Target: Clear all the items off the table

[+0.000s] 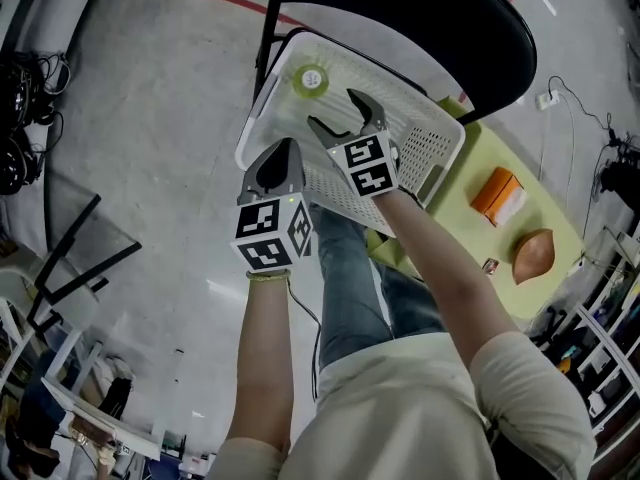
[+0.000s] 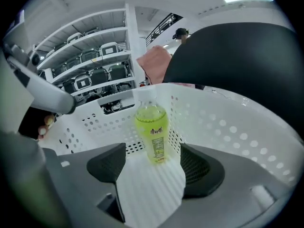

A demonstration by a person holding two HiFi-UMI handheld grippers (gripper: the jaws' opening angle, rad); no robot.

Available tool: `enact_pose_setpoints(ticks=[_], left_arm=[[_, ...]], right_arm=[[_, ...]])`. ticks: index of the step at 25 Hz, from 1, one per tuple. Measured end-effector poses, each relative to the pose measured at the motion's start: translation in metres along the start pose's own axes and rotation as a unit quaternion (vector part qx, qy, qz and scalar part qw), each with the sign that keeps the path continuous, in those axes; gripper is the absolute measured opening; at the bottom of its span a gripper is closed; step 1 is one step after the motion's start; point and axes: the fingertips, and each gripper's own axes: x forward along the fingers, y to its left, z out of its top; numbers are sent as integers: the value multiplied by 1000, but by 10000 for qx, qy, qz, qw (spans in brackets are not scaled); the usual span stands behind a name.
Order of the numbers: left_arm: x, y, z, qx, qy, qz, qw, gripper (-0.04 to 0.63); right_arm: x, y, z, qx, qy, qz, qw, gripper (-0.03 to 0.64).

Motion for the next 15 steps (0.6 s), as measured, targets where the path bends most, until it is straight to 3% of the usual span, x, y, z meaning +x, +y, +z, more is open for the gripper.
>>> enact_pose_setpoints(ticks=[9,15], left_arm=[[3,2,-3,-37,229,74,9997,11],[7,-1,-6,265,398,207,9986,11]], right_arm=[[-48,-1,15,164,-89,-85,9998,357],[-78,-8,29,258,-240,-177,9992,357]])
